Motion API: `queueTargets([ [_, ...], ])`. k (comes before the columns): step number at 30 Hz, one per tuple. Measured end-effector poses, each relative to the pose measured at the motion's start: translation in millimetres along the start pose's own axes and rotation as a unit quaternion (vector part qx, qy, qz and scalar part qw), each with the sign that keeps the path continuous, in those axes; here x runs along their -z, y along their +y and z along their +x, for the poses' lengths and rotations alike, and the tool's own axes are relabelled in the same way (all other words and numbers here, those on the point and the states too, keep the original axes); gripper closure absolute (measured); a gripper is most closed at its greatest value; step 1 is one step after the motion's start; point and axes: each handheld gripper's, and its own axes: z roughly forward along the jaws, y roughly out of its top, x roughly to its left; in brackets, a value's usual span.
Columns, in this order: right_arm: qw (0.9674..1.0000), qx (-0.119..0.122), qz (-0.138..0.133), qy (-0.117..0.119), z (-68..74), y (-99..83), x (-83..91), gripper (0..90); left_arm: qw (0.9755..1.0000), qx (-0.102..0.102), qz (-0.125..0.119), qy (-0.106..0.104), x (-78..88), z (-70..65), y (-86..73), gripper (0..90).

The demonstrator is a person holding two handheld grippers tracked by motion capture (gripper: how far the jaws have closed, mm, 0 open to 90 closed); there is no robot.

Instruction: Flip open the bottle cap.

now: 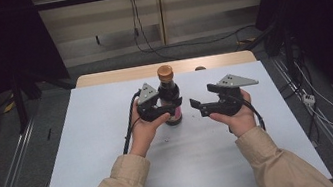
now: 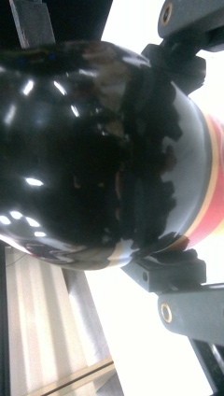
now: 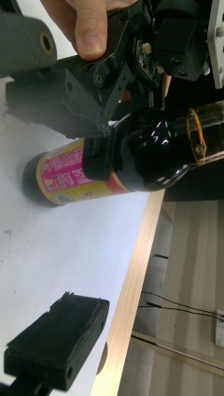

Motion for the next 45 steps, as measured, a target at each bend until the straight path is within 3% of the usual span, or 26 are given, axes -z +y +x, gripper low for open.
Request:
queueTargets([
  [1,1.0000,0.000,0.000,0.000,0.0,0.0,0.0,14.6,0.9999,0.014,0.002,-0.005,-0.7,1.1,-1.6,29.2],
  [3,1.0000,0.004,0.000,0.000,1.3,2.5,-1.2,15.9,0.9998,0.021,-0.007,-0.003,-0.5,1.3,-4.7,28.6],
  [6,1.0000,0.008,0.000,0.005,3.2,7.4,-2.7,21.3,0.9998,0.008,-0.020,0.004,-0.5,-3.5,-7.5,29.1],
  [11,0.9997,0.022,0.000,0.007,5.4,14.5,-5.0,31.2,0.9998,0.010,-0.012,0.008,1.5,-1.9,-6.0,29.8],
  [12,0.9997,0.020,-0.005,0.008,6.3,17.2,-5.4,36.5,0.9999,0.008,-0.013,0.008,1.5,-2.1,-5.8,29.9],
  [15,0.9997,0.021,-0.007,0.010,6.3,20.4,-6.3,38.2,0.9998,0.000,-0.013,0.013,1.3,-3.6,-5.7,29.9],
  [19,0.9996,0.023,-0.010,0.015,5.2,26.6,-7.5,48.1,0.9998,0.004,-0.017,0.013,0.7,-2.3,-5.6,29.4],
  [22,0.9991,0.027,-0.013,0.028,6.1,31.1,-9.3,54.4,0.9999,-0.004,-0.002,0.013,0.9,-2.8,-1.5,29.2],
  [25,0.9985,0.039,-0.008,0.037,10.4,36.7,-12.1,61.0,0.9999,0.000,0.008,0.012,1.6,-2.3,0.6,28.6],
  [33,0.9985,0.035,0.000,0.042,12.8,42.8,-16.4,65.1,0.9998,0.000,0.017,0.013,4.3,-1.9,4.5,27.4],
  [34,0.9985,0.033,-0.002,0.045,12.9,43.8,-17.1,69.1,0.9997,0.000,0.020,0.011,4.6,-1.6,5.3,27.0],
  [35,0.9985,0.033,-0.002,0.045,12.9,43.8,-17.1,69.1,0.9997,0.001,0.019,0.013,5.0,-2.1,6.2,27.0],
  [37,0.9984,0.028,-0.002,0.050,11.6,45.2,-17.5,79.6,0.9998,0.000,0.014,0.012,6.0,-2.5,7.4,26.2],
  [40,0.9985,0.026,0.001,0.049,10.7,46.5,-17.9,84.5,0.9999,0.006,0.009,0.009,6.8,-2.6,8.6,25.5],
  [41,0.9980,0.021,0.001,0.059,10.0,48.0,-18.5,89.3,0.9999,0.008,0.008,0.009,7.0,-2.2,8.7,25.0],
  [45,0.9980,0.035,0.008,0.052,10.5,50.9,-18.5,90.0,0.9998,0.016,0.005,0.005,7.9,-0.8,9.2,23.9],
])
